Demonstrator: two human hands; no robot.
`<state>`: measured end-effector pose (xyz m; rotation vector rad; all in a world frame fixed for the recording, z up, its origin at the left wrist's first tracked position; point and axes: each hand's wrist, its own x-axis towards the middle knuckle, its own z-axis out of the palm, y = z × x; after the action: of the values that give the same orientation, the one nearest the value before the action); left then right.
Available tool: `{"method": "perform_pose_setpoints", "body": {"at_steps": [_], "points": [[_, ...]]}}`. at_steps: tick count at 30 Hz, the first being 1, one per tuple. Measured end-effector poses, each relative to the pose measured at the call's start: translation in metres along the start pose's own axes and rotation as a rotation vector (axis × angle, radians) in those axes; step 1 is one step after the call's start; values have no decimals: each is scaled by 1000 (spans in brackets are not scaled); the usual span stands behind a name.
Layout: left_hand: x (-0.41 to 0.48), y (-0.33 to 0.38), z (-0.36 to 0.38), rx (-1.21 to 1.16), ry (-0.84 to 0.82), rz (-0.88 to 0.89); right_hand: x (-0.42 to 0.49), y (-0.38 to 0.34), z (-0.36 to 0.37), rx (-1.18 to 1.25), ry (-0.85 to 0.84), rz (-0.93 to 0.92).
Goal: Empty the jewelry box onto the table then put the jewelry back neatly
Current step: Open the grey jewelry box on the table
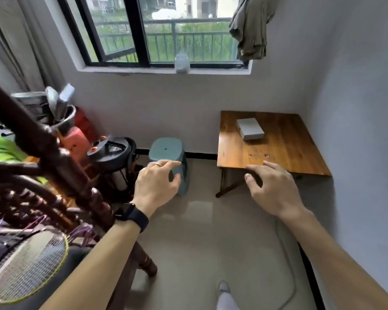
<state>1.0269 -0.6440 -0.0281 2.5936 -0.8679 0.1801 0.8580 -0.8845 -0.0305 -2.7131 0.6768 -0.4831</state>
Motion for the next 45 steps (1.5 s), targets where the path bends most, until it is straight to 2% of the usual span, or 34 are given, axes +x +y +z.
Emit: {"method": "perform_pose_setpoints", "body": {"at_steps": [11,15,20,24,28,36,45], "points": [[194,-47,37,72,23,-137,236,12,56,120,-55,-102],[261,-72,66,56,-26,-186,305,16,92,105,-93,-110],[368,-104,107,29,-95,-150,390,28,145,70,-114,-55],[464,-132,131,26,-127,-58,457,30,175,63,-111,33],[552,-128,153,13,-205,44,506,39,182,78,-94,163],[691,-75,236,-5,-411,294,574,103,212,82,-111,418],[771,9,337,-13,-618,534,609,184,243,138,-203,694]]}}
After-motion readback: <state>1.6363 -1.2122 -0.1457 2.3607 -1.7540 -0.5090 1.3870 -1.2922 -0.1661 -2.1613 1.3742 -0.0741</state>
